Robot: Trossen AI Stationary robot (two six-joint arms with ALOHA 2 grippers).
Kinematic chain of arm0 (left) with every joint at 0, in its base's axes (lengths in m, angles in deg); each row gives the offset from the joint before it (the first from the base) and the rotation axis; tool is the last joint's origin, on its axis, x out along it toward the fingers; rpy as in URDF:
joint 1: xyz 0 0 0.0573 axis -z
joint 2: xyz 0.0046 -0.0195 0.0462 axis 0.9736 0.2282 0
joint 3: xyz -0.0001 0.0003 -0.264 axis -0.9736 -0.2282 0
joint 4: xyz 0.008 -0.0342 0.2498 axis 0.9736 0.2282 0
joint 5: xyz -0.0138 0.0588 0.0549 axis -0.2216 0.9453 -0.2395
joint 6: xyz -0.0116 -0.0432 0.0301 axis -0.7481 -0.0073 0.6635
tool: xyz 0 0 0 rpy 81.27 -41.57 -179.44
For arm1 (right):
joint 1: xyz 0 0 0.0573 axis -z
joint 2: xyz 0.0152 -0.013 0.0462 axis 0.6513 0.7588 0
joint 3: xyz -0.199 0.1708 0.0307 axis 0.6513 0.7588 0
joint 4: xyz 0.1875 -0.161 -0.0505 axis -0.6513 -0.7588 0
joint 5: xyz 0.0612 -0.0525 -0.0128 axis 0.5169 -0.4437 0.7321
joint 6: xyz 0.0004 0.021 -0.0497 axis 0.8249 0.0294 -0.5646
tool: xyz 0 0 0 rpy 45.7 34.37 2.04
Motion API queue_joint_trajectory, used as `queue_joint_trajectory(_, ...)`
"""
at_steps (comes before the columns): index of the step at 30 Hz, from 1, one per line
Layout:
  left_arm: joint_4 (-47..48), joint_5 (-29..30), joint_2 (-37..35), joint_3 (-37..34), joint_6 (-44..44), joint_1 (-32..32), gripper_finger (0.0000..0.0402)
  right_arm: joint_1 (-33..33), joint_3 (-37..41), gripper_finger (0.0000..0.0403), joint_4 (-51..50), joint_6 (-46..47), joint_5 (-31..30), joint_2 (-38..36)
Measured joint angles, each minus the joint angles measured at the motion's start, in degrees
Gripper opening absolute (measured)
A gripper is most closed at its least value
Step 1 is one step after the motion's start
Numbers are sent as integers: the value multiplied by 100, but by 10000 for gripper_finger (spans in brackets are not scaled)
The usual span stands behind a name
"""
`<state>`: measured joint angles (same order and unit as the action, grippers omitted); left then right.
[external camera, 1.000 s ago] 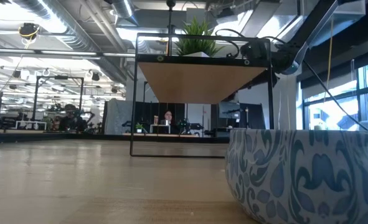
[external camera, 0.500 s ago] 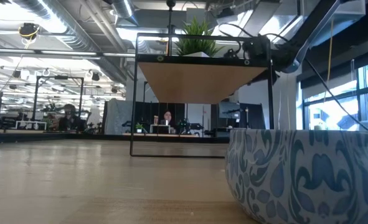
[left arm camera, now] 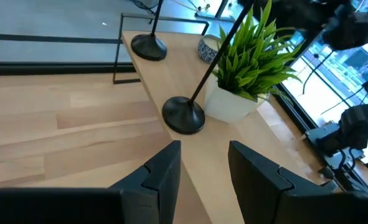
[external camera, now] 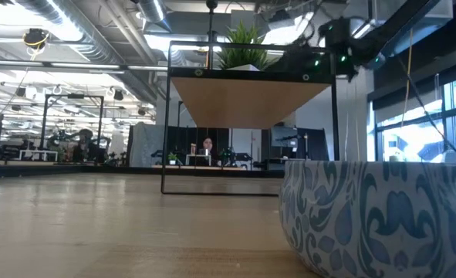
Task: Pick & Place candle stick holders
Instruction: Put the top blue scented candle on the shelf
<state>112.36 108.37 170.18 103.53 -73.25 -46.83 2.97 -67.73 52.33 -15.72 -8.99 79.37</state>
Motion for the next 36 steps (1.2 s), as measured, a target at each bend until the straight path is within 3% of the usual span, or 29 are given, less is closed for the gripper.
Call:
queue_joint_trajectory(11, 382, 53, -223, 0, -23, -78, 129, -313, -2, 323, -2604, 1227, 221, -1614)
queue_joint_trajectory(15, 865, 250, -489, 0, -19, -237, 129, -543, -2, 323, -3309, 2382, 423, -1986)
queue_joint_trajectory(21, 1315, 677, -967, -5, 273, -670, 118, -919, -7, 300, -4020, 3113, 823, -2190)
queue_joint_trajectory(25, 1328, 669, -1296, -15, 1035, -1117, 90, -1114, -7, 243, -4578, 3198, 816, -2190)
queue_joint_trajectory(33, 1327, 739, -2101, -24, 2177, -1926, 23, -1195, -7, 51, -4705, 3775, 766, -2169)
queue_joint_trajectory(36, 1318, 763, -2399, -24, 2266, -2250, 4, -1173, -7, 9, -4632, 3827, 819, -2115)
